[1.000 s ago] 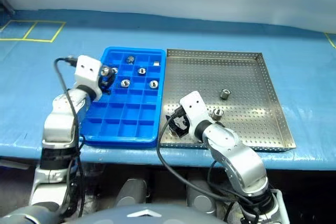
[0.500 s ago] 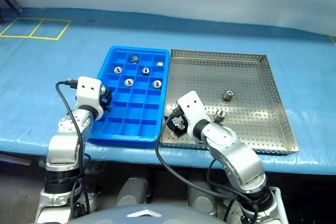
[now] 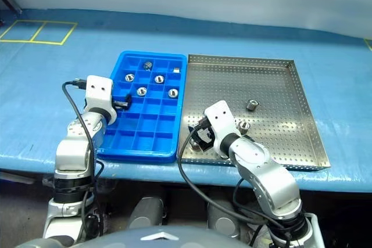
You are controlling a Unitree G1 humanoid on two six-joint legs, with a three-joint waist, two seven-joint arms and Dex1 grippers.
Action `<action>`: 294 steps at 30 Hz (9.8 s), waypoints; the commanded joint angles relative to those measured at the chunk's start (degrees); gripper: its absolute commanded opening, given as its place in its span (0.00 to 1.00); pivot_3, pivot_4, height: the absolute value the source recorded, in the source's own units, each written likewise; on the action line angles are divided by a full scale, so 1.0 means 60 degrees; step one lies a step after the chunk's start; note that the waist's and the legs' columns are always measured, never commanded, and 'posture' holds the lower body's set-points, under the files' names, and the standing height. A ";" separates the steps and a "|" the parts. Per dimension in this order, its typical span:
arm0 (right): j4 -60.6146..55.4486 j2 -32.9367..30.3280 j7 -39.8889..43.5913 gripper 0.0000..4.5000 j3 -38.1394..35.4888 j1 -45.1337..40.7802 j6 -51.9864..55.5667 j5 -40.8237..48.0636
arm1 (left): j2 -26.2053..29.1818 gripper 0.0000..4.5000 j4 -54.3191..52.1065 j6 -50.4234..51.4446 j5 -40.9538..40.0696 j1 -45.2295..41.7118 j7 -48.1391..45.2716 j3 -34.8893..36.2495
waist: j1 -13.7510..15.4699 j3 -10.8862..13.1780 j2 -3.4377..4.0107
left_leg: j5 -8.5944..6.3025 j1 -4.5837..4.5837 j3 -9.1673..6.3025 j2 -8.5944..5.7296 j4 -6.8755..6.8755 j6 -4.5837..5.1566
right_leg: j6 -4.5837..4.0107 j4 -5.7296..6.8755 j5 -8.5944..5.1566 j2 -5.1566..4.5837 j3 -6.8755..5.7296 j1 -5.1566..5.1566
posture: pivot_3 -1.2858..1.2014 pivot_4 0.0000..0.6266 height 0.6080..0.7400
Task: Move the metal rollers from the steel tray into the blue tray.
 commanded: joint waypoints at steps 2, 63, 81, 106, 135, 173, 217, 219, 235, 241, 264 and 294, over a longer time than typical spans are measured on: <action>-0.0743 -0.0242 0.0000 1.00 -0.0740 0.0071 0.0159 0.0022 | 0.0000 1.00 -0.0368 -0.0815 -0.0684 -0.0151 -0.0748 -0.0051 | -0.0048 0.0000 0.0000 | 0.0000 0.0001 0.0001 0.0000 -0.0001 0.0000 | -0.0001 0.0000 -0.0001 0.0000 0.0001 0.0000 | 0.53 0.24 1.00; -0.1533 0.0149 -0.0697 1.00 -0.1818 0.1549 0.0414 -0.0318 | -0.1047 0.38 0.8092 -0.4243 0.0709 -0.5412 -0.7765 -0.5178 | -0.0856 0.0004 0.0006 | -0.0009 -0.0013 0.0020 0.0002 -0.0004 0.0016 | 0.0027 0.0001 0.0004 0.0010 0.0031 -0.0024 | 0.46 0.24 1.00; -0.0464 -0.0160 0.0217 1.00 -0.0238 -0.0160 -0.0247 -0.0200 | 0.0338 0.38 0.0234 -0.1266 0.0171 -0.1791 -0.3309 -0.0754 | -0.0620 0.0008 0.0017 | -0.0006 0.0008 0.0012 0.0013 -0.0007 0.0012 | 0.0050 0.0012 0.0021 0.0016 0.0024 -0.0010 | 0.55 0.24 1.00; 0.1101 -0.0353 0.1760 1.00 0.1509 -0.0977 -0.2555 -0.0506 | 0.0844 0.38 -0.3028 -0.0204 -0.0076 0.2590 -0.1959 -0.0313 | 0.0517 0.0018 -0.0005 | 0.0000 0.0005 -0.0004 0.0008 -0.0012 -0.0001 | -0.0035 -0.0003 -0.0022 -0.0001 -0.0016 -0.0002 | 0.60 0.24 1.00; -0.0593 -0.0943 0.1381 1.00 -0.0303 0.0872 -0.1713 -0.0279 | 0.2565 0.99 -0.0970 -0.0864 -0.2477 -0.1283 -0.6366 -0.2276 | 0.0135 0.0020 -0.0004 | -0.0001 0.0001 0.0007 0.0008 -0.0018 -0.0001 | -0.0040 -0.0006 -0.0027 -0.0002 -0.0012 -0.0011 | 0.53 0.24 1.00; -0.1493 -0.0371 0.0168 1.00 -0.0080 0.2626 -0.2283 -0.0752 | 0.0637 0.39 0.8193 -0.6214 0.1596 -0.6935 -1.4153 -0.8213 | -0.1044 0.0025 0.0007 | -0.0012 -0.0009 0.0027 0.0014 0.0011 0.0022 | -0.0024 0.0008 -0.0029 0.0017 0.0034 -0.0017 | 0.44 0.24 1.00; 0.2714 -0.0123 0.3627 1.00 0.2386 -0.1115 -0.5217 -0.0809 | -0.1296 0.39 -0.5864 0.2350 0.1338 0.4022 -0.0376 -0.0703 | 0.0744 0.0042 -0.0010 | -0.0001 0.0015 -0.0008 0.0007 0.0012 0.0002 | -0.0023 0.0010 -0.0017 0.0004 -0.0008 0.0017 | 0.64 0.24 1.00; 0.2789 -0.0135 0.3767 1.00 0.2413 -0.1151 -0.5300 -0.0797 | -0.1341 0.39 -0.5971 0.2540 0.1348 0.4094 -0.0210 -0.0851 | 0.0787 0.0042 -0.0011 | -0.0001 0.0015 -0.0007 0.0007 0.0009 0.0002 | -0.0025 0.0008 -0.0018 0.0004 -0.0008 0.0015 | 0.64 0.24 1.00; 0.2879 -0.0090 0.4250 1.00 0.2427 -0.1046 -0.5630 -0.0879 | -0.1416 0.70 -0.6342 0.4167 0.1254 0.3876 0.0573 -0.0821 | 0.0917 0.0045 -0.0014 | -0.0002 0.0012 -0.0007 0.0010 -0.0003 0.0000 | -0.0035 0.0003 -0.0024 0.0004 -0.0014 0.0004 | 0.64 0.24 1.00; 0.2600 -0.0049 0.3857 1.00 0.2110 -0.0821 -0.5529 -0.1004 | -0.1384 0.99 -0.5766 0.2506 0.0691 0.3001 0.0206 -0.0912 | 0.0916 0.0046 -0.0016 | -0.0002 0.0011 -0.0006 0.0017 -0.0007 -0.0002 | -0.0041 0.0004 -0.0026 0.0007 -0.0018 -0.0001 | 0.62 0.24 1.00; 0.4663 0.1362 -0.1437 1.00 -0.3149 -0.2137 -0.1677 -0.2071 | -0.0899 0.99 -0.0465 -0.4767 -0.1687 0.2246 -0.3361 -0.2820 | -0.0264 0.0042 0.0008 | -0.0001 0.0005 0.0029 0.0006 -0.0014 0.0002 | -0.0082 0.0001 0.0009 -0.0003 0.0011 -0.0013 | 0.52 0.24 1.00; 0.6826 0.1618 -0.1575 0.38 -0.3300 -0.3261 -0.2566 -0.1725 | -0.0095 1.00 -0.1000 -0.4861 -0.1791 0.3023 -0.3904 -0.3575 | -0.0347 0.0047 0.0063 | -0.0004 0.0007 0.0032 0.0005 -0.0022 0.0010 | -0.0032 0.0000 -0.0010 0.0003 0.0027 -0.0013 | 0.53 0.24 1.00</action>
